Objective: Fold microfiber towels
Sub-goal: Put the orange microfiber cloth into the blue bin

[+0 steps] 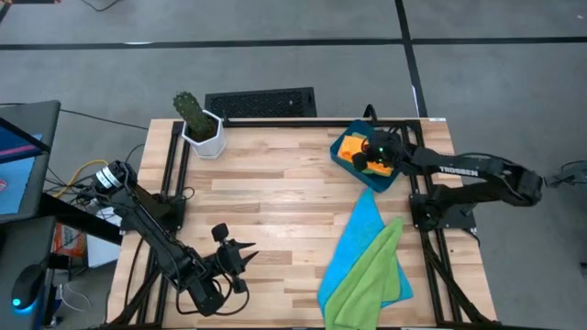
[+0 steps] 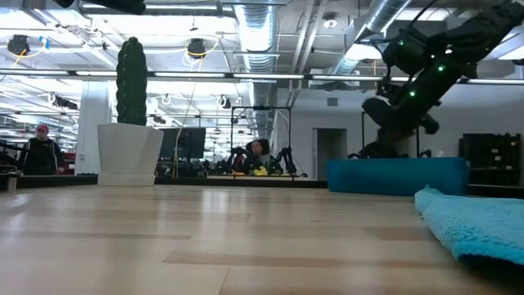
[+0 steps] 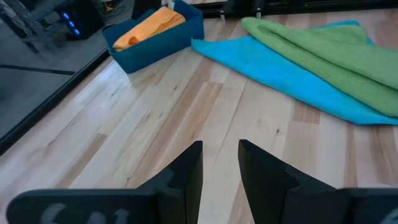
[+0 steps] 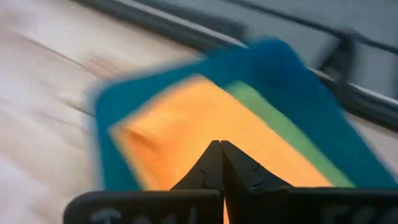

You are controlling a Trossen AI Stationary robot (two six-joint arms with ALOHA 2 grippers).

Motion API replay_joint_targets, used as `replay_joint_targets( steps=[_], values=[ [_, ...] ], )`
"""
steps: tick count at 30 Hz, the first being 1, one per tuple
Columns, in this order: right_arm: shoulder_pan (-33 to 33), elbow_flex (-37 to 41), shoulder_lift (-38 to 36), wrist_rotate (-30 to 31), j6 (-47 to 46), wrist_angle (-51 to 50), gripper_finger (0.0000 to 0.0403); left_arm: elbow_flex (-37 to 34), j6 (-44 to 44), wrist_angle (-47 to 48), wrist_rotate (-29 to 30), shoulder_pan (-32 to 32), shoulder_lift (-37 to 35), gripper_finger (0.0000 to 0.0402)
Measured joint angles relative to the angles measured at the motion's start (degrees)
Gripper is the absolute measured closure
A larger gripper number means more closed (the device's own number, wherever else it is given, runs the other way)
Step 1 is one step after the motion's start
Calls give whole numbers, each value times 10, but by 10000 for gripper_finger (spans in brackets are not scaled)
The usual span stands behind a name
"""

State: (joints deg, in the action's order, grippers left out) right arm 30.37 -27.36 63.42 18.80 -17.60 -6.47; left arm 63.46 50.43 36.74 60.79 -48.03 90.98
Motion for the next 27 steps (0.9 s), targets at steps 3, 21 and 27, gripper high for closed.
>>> replay_joint_targets(
  steps=[3,21,27],
  values=[
    [-5,15,29,-10,12,74,390,0,1,0,0,3,0,305],
    [-4,-23,84,-86,56,53,379,0,9,0,-5,3,0,306],
    [-4,-23,-40,-38,28,-109,390,0,9,0,-6,3,0,306]
  ],
)
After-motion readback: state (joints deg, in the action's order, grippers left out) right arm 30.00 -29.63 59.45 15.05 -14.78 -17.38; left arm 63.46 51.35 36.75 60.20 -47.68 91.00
